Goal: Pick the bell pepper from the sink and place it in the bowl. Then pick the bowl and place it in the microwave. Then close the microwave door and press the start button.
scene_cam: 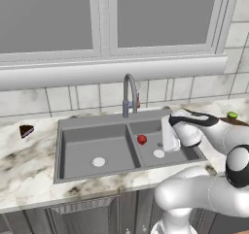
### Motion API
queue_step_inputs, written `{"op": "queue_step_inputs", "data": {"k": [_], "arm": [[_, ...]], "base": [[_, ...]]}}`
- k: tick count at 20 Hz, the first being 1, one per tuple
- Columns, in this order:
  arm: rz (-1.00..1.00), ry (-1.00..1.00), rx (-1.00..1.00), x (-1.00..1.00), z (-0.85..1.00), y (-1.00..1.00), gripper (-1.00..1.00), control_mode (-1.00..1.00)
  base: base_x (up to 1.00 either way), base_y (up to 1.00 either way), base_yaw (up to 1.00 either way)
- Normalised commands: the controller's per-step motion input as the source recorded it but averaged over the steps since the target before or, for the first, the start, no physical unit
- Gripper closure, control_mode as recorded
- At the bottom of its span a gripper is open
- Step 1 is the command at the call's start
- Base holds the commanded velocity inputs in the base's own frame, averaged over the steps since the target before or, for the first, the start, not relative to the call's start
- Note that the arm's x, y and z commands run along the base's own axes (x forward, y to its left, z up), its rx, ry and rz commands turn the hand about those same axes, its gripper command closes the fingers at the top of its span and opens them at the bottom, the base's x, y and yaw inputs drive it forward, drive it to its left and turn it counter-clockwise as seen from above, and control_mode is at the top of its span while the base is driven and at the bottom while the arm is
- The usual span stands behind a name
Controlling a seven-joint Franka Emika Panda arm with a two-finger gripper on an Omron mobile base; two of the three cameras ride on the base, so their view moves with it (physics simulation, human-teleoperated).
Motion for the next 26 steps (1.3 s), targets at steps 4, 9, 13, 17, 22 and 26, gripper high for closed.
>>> {"op": "queue_step_inputs", "data": {"k": [4, 9, 13, 17, 22, 26], "arm": [[0.10, 0.00, 0.04, 0.54, -0.39, 0.05, -1.00, -1.00], [0.07, 0.00, 0.02, 0.44, -0.46, 0.05, -1.00, -1.00], [0.06, 0.00, 0.02, 0.50, -0.44, 0.01, -1.00, -1.00], [0.03, 0.00, 0.00, 0.51, -0.41, 0.00, -1.00, -1.00], [0.02, 0.00, 0.00, 0.41, -0.41, 0.00, -1.00, -1.00], [0.00, 0.01, 0.00, 0.54, -0.32, 0.00, -1.00, -1.00]], "base": [[0.00, 0.00, 0.00], [0.00, 0.00, 0.00], [0.00, 0.00, 0.00], [0.00, 0.00, 0.00], [0.00, 0.00, 0.00], [0.00, 0.00, 0.00]]}}
